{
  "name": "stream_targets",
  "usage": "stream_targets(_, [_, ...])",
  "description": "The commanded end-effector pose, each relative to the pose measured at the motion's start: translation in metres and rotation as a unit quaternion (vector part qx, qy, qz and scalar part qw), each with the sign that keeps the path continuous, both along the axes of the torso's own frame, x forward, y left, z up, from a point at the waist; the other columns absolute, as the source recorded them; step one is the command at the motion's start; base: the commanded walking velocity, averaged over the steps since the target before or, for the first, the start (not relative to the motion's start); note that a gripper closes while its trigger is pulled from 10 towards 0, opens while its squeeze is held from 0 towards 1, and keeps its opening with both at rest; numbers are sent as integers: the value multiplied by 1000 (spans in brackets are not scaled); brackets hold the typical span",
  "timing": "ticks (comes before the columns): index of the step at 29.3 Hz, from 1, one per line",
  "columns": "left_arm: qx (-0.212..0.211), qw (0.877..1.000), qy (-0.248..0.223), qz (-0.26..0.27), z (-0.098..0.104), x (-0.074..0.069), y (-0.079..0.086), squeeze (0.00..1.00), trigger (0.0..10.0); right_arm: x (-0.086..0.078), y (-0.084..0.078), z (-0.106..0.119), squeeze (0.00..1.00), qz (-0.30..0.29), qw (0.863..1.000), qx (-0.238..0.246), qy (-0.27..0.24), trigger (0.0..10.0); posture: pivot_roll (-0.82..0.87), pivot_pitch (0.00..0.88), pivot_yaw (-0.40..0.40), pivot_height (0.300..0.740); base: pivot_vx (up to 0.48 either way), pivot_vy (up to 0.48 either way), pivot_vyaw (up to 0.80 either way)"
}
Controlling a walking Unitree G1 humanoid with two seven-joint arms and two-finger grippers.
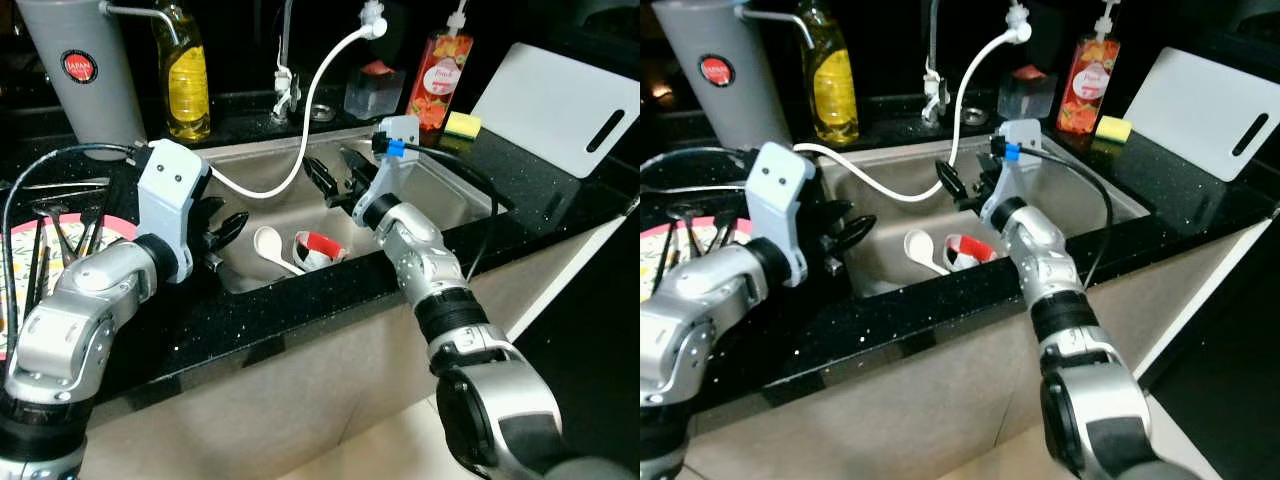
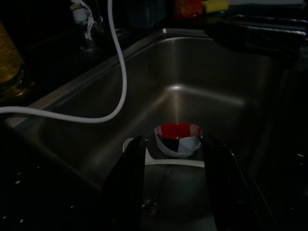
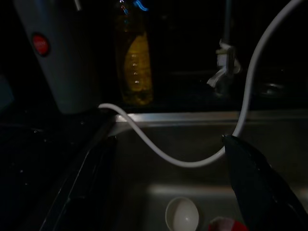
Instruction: Kitchen organization
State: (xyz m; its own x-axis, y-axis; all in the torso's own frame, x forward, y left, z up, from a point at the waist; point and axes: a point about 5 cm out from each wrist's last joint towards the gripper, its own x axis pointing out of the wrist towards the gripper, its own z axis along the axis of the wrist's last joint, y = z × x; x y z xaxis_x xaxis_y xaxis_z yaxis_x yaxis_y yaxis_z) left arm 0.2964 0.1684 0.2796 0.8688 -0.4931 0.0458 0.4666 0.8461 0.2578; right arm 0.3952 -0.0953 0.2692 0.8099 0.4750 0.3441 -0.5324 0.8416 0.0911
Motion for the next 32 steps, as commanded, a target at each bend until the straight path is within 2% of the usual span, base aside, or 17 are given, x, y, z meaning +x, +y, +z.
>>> stream_targets(1, [0, 1000, -3, -1, 1, 0, -1, 0, 10000, -7, -4, 1, 0, 0, 1000, 1, 0, 10000, -37, 103, -74, 740, 0, 0, 0])
stream_targets(6, [-1, 1000, -3, -3, 1, 0, -3, 0, 10000, -16, -5, 4, 0, 8, 1000, 0, -7, 10000, -37, 103, -74, 740, 0, 0, 0])
stream_targets(7, [-3, 1000, -3, -1, 1, 0, -3, 0, 10000, -25, -3, 7, 0, 28, 999, -12, -16, 10000, -37, 101, -73, 740, 0, 0, 0])
stream_targets(13, [-5, 1000, -4, 9, 2, 1, -1, 0, 10000, -36, 1, 10, 0, 54, 998, -27, -27, 10000, -37, 100, -75, 740, 0, 0, 0])
stream_targets(19, [-10, 997, 9, 71, 2, 10, 11, 0, 10000, -47, 5, 16, 0, 85, 995, -33, -39, 10000, -33, 98, -77, 740, 0, 0, 0])
stream_targets(23, [-12, 987, 31, 155, -1, 20, 30, 0, 10000, -52, 4, 20, 0, 89, 995, -27, -40, 10000, -32, 98, -75, 740, 0, 0, 0])
stream_targets(24, [-12, 987, 31, 155, -1, 20, 30, 0, 10000, -52, 4, 20, 0, 89, 995, -27, -40, 10000, -32, 98, -75, 740, 0, 0, 0])
stream_targets(26, [-15, 977, 47, 207, -3, 26, 43, 0, 10000, -57, 4, 22, 0, 96, 994, -28, -40, 10000, -33, 99, -74, 740, 0, 0, 0])
stream_targets(29, [-13, 974, 50, 221, -3, 27, 46, 0, 10000, -59, 4, 23, 0, 97, 994, -28, -39, 10000, -34, 99, -71, 740, 0, 0, 0])
stream_targets(32, [-12, 964, 56, 261, -3, 30, 56, 0, 10000, -62, 4, 24, 0, 100, 994, -27, -38, 10000, -35, 100, -70, 740, 0, 0, 0])
